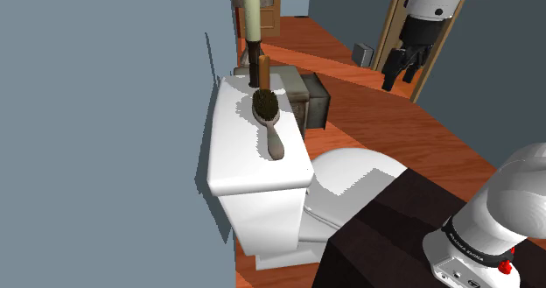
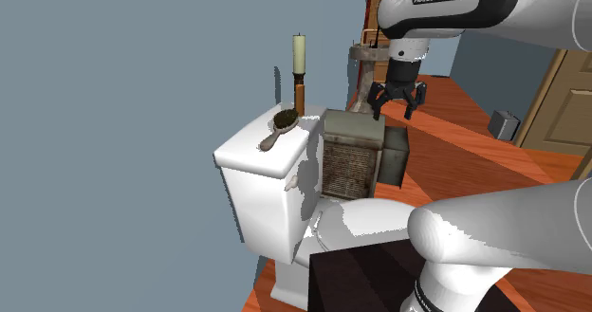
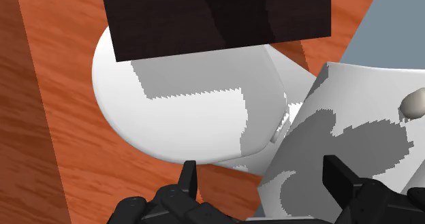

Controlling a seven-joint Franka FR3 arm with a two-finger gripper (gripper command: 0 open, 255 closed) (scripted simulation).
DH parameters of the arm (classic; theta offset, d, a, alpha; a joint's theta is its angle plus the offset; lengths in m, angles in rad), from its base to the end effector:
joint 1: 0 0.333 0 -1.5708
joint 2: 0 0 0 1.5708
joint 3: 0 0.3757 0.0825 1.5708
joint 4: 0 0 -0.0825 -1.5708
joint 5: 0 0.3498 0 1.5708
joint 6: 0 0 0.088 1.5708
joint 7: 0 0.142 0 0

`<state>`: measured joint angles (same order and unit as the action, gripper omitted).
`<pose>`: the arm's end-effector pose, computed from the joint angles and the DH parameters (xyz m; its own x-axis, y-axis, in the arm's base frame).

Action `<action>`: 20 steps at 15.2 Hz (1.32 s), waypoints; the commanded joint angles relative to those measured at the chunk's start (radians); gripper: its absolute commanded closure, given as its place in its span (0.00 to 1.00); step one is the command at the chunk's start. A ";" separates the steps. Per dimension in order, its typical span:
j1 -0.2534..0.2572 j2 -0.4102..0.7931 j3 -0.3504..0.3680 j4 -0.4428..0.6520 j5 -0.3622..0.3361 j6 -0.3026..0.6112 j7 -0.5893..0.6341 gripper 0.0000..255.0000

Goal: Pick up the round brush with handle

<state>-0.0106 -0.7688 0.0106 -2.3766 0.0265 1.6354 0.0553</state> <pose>0.2426 0.0048 0.5904 0.9979 -0.0597 0.0265 -0.0592 -0.9980 -0.0206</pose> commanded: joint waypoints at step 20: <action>0.024 0.378 0.445 0.212 0.047 0.325 0.559 0.00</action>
<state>0.0131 -0.4096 0.4301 -2.1752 0.0812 1.9454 0.5765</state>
